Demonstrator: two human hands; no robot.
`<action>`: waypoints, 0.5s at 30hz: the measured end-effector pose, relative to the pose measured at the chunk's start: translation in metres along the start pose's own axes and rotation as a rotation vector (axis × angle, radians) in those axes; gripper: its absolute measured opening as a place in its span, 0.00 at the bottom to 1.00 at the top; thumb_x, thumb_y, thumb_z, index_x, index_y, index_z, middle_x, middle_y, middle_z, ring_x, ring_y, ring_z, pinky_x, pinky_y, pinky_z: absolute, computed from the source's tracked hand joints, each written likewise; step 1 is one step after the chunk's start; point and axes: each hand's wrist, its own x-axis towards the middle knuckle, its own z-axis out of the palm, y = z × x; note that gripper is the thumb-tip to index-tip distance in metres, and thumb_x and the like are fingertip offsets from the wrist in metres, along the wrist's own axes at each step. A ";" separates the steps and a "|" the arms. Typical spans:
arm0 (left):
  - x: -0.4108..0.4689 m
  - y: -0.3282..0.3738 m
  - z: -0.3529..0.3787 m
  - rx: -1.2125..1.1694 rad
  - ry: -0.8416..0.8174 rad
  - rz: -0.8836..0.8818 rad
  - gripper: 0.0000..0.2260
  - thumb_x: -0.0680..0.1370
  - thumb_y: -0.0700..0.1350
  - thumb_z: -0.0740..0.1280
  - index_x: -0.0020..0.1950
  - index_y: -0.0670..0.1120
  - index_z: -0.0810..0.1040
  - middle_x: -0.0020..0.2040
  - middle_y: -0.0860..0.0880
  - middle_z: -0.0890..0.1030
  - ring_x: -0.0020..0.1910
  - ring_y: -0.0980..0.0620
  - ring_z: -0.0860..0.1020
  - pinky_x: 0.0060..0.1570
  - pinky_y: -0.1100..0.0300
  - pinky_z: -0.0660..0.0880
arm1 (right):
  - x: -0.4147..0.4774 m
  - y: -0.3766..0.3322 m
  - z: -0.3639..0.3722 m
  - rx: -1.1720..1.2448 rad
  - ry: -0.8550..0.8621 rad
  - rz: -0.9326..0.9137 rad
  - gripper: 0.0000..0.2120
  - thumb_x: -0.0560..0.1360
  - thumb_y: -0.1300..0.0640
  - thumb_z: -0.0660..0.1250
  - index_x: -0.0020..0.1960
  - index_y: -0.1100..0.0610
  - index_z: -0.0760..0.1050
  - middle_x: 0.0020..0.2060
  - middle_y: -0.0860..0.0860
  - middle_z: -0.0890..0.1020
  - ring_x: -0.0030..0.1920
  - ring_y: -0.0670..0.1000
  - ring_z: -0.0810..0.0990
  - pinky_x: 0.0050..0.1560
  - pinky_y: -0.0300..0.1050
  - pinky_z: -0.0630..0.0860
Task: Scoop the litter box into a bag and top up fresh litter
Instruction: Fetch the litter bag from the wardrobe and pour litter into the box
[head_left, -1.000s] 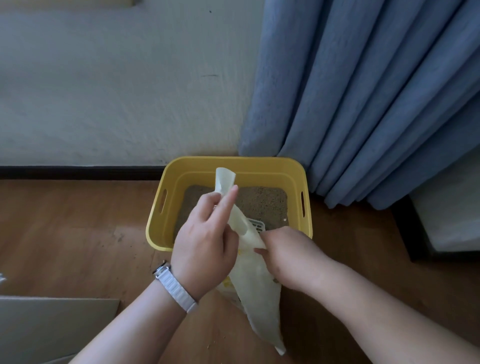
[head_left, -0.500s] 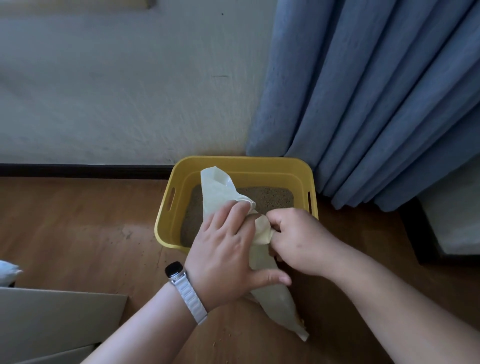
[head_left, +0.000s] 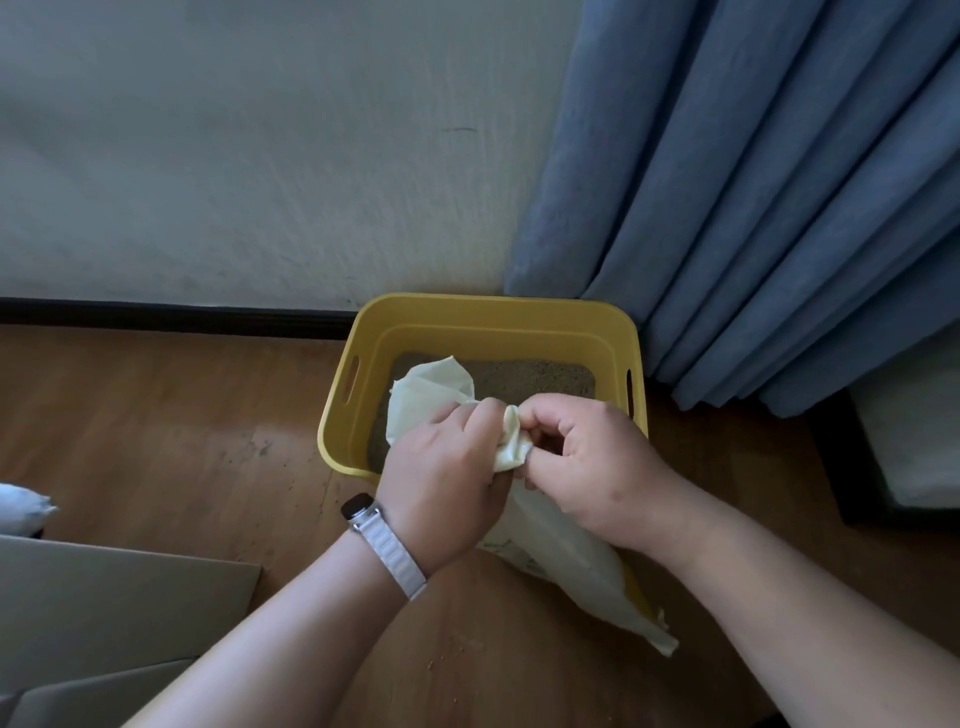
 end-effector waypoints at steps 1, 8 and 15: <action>0.001 -0.002 -0.001 -0.007 0.000 -0.004 0.07 0.68 0.46 0.60 0.40 0.43 0.74 0.32 0.50 0.75 0.29 0.48 0.75 0.27 0.64 0.61 | 0.000 0.001 0.000 0.023 -0.009 -0.008 0.02 0.73 0.55 0.69 0.45 0.52 0.77 0.36 0.51 0.79 0.38 0.54 0.76 0.41 0.57 0.76; -0.001 -0.008 -0.007 -0.071 0.085 -0.056 0.14 0.66 0.36 0.75 0.36 0.44 0.69 0.29 0.50 0.72 0.27 0.51 0.69 0.24 0.61 0.62 | -0.002 0.030 -0.005 -0.565 -0.464 0.369 0.41 0.63 0.31 0.71 0.70 0.42 0.59 0.62 0.42 0.66 0.61 0.46 0.69 0.58 0.47 0.75; 0.000 -0.017 -0.016 -0.122 0.214 -0.201 0.14 0.73 0.44 0.70 0.35 0.42 0.68 0.28 0.51 0.70 0.25 0.50 0.68 0.22 0.53 0.67 | 0.003 0.045 0.006 -0.693 -0.432 0.389 0.13 0.74 0.40 0.66 0.49 0.49 0.78 0.41 0.47 0.79 0.40 0.49 0.79 0.42 0.50 0.80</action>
